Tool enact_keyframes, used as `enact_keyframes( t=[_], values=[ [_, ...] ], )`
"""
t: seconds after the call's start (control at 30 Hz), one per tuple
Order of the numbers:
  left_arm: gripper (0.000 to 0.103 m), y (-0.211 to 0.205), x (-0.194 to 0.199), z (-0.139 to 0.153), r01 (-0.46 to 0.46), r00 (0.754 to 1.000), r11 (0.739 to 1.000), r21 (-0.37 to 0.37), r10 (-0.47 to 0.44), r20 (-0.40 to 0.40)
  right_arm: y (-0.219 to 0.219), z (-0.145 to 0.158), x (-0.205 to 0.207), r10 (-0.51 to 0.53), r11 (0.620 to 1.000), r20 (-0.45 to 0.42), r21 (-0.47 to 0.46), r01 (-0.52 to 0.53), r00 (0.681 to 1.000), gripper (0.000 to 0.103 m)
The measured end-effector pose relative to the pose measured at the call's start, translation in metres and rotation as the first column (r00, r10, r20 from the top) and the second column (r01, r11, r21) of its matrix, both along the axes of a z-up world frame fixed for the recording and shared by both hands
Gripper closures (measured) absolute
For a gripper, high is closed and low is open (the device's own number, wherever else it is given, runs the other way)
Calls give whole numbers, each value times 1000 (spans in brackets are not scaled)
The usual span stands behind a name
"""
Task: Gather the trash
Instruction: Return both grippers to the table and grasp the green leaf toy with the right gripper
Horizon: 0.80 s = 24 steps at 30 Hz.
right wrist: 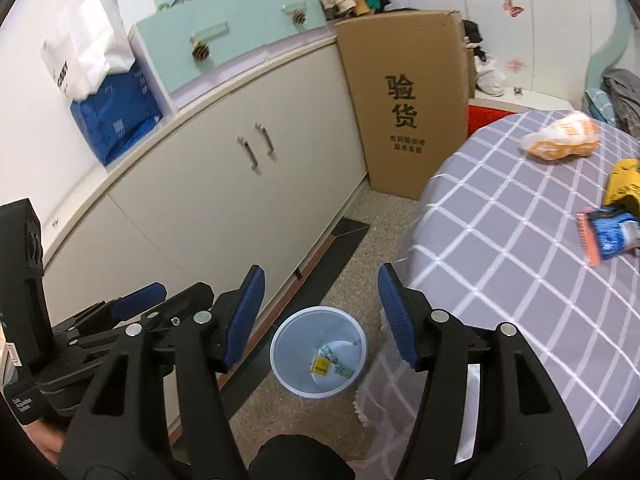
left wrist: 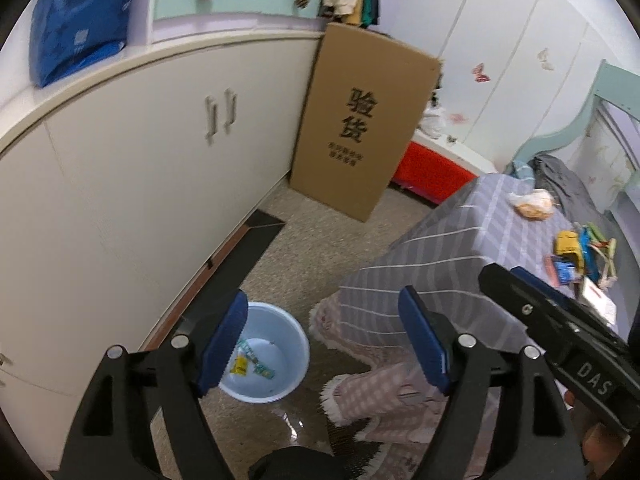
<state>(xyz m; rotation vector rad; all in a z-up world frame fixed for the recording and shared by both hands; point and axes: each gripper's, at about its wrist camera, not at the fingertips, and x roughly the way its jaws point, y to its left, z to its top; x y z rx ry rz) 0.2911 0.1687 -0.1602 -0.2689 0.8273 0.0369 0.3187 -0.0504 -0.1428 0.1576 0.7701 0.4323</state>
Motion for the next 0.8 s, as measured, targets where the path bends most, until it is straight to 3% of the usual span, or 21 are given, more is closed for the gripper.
enact_keyframes(
  t=[0.43, 0.8],
  values=[
    [26, -110, -3, 34, 188, 980, 980, 58, -191, 51, -123, 21, -32, -192, 980, 40, 67, 189, 981, 41],
    [25, -202, 20, 50, 320, 943, 943, 97, -326, 60, -246, 42, -44, -398, 913, 76, 132, 386, 914, 38]
  ],
)
